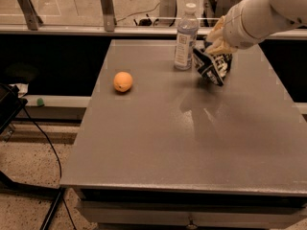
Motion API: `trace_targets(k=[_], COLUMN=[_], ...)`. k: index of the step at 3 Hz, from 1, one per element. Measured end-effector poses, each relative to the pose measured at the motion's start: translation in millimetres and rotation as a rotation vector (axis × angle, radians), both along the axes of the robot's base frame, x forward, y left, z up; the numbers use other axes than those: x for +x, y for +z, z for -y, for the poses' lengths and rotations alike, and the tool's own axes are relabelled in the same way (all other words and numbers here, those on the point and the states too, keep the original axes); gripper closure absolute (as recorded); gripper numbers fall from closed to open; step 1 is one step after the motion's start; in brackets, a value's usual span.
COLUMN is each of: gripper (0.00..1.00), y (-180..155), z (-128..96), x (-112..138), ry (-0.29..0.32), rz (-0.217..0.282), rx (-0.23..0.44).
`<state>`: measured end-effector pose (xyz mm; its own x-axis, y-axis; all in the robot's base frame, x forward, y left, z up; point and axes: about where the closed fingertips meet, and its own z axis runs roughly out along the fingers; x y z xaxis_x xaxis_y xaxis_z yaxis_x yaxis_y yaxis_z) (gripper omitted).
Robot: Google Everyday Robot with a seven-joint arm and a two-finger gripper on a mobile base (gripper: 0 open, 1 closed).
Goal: Move blue chip bag near blue plastic bottle
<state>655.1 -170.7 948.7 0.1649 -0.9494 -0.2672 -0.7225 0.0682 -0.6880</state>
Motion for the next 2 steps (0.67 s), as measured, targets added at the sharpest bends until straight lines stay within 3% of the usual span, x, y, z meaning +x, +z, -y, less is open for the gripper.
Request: trace_targets(k=[1, 2], gripper=[0.03, 0.00], y=[0, 9], z=[-1, 15], x=[0, -3], ry=[0.002, -0.012], rz=[0.000, 0.003], rx=[-0.001, 0.009])
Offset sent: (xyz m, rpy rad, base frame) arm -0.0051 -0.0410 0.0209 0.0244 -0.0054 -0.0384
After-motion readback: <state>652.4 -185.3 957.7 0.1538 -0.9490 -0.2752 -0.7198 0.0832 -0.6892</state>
